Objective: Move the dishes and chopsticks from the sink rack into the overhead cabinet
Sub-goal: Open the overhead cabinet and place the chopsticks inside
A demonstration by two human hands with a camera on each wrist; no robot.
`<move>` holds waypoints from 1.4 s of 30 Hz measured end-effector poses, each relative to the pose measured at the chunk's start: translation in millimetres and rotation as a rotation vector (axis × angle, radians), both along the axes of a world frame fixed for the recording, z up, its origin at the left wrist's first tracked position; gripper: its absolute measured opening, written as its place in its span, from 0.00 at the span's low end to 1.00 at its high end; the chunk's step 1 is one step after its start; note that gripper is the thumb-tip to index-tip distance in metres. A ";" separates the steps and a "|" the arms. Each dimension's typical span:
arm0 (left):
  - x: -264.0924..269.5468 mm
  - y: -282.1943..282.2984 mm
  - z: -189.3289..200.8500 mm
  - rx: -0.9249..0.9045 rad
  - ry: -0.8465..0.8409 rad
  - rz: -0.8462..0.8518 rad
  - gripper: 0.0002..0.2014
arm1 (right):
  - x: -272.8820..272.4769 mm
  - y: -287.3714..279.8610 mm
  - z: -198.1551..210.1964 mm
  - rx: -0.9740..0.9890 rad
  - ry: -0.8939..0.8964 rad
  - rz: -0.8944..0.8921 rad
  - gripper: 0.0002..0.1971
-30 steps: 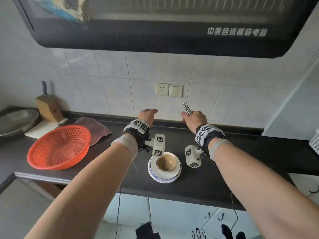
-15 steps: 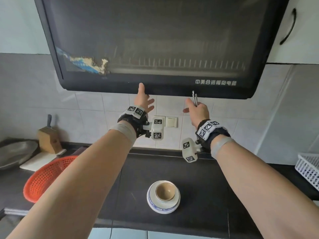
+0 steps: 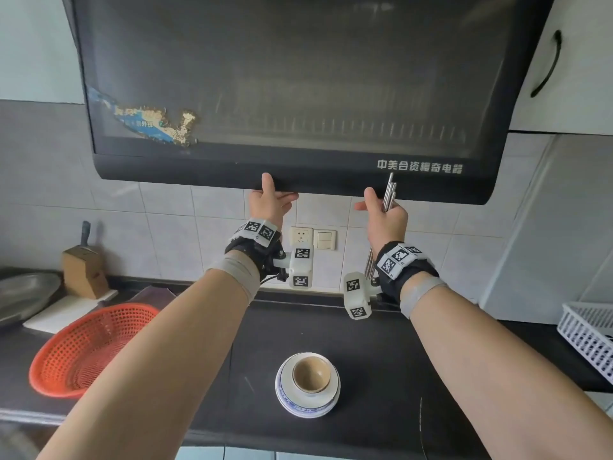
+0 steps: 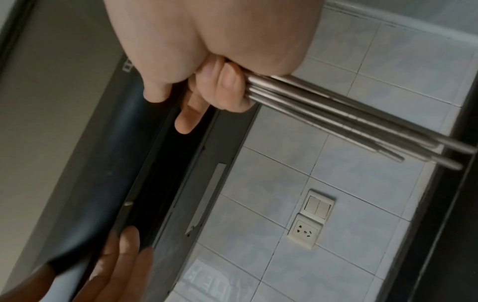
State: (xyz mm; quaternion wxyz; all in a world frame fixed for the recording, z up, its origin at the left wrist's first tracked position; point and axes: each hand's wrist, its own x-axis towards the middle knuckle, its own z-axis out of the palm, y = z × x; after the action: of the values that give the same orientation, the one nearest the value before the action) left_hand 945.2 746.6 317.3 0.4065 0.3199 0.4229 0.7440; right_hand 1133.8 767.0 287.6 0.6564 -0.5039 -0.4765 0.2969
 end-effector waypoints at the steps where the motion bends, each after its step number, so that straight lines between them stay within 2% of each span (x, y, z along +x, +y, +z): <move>1: -1.3 -9.2 -0.9 0.014 0.014 0.007 0.21 | -1.7 -10.8 1.7 0.024 0.009 -0.020 0.21; 6: -7.8 -56.9 3.0 0.102 0.061 0.069 0.26 | -7.4 -71.2 12.9 0.177 0.025 -0.131 0.19; 11: -0.4 -111.2 34.4 0.241 0.063 0.114 0.15 | -5.0 -124.3 39.8 0.301 0.039 -0.179 0.21; 18: 1.2 -154.7 72.4 0.369 0.167 0.269 0.19 | -11.1 -168.5 84.8 0.482 0.040 -0.278 0.20; 25: 11.4 -174.9 122.9 0.517 0.217 0.346 0.20 | -20.4 -180.4 137.4 0.608 0.066 -0.315 0.24; 36: 6.7 -160.5 175.1 0.616 0.251 0.341 0.22 | -24.6 -166.1 195.5 0.695 0.060 -0.281 0.23; 42: -0.3 -163.7 233.2 0.724 0.286 0.309 0.20 | -23.6 -166.6 258.0 0.763 0.122 -0.200 0.20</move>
State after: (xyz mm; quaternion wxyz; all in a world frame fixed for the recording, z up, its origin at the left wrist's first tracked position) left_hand 944.9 582.9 550.5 0.0888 0.4750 0.2293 0.8449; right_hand 1110.2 600.4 545.5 0.8492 -0.2493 -0.4613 0.0627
